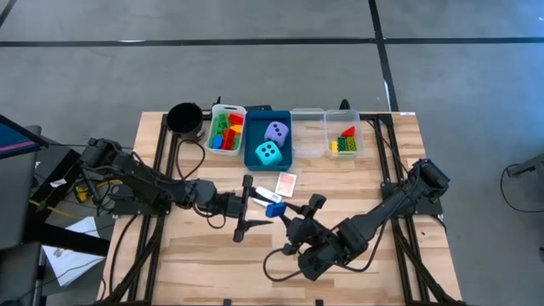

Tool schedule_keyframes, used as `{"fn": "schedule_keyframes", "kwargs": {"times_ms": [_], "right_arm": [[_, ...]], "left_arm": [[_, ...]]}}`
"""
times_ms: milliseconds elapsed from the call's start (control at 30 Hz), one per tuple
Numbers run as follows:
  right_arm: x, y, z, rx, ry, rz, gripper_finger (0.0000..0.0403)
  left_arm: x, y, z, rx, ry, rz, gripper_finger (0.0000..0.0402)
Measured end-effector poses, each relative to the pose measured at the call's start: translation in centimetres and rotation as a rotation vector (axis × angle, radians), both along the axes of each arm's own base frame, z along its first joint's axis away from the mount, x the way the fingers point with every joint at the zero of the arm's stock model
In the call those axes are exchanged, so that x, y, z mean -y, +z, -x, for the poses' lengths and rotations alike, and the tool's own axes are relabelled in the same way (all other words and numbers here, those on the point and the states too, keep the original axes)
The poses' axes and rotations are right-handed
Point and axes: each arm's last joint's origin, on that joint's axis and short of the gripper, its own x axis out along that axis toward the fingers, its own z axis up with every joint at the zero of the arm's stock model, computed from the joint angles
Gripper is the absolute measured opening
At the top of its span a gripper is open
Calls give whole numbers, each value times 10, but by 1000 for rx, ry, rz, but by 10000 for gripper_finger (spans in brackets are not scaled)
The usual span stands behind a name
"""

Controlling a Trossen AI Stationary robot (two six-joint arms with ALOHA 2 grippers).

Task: Pick & Place Toys
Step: Put the small dark blue game piece into the right transparent bin

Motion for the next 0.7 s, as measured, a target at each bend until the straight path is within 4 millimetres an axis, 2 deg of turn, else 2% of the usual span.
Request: {"fn": "schedule_keyframes", "kwargs": {"times_ms": [267, 567, 633, 700], "right_arm": [[0, 0, -2, 11, 10, -34, 127], [2, -1, -4, -9, 24, -59, 129], [1, -2, -4, -17, 31, -59, 161], [1, -4, -6, -26, 41, -61, 211]], "left_arm": [[-1, 0, 0, 0, 7, -4, 138], [-1, -1, 0, -8, 22, -2, 134], [-1, -1, 0, -9, 18, 0, 134], [-1, 0, 0, -4, 2, 10, 134]]}}
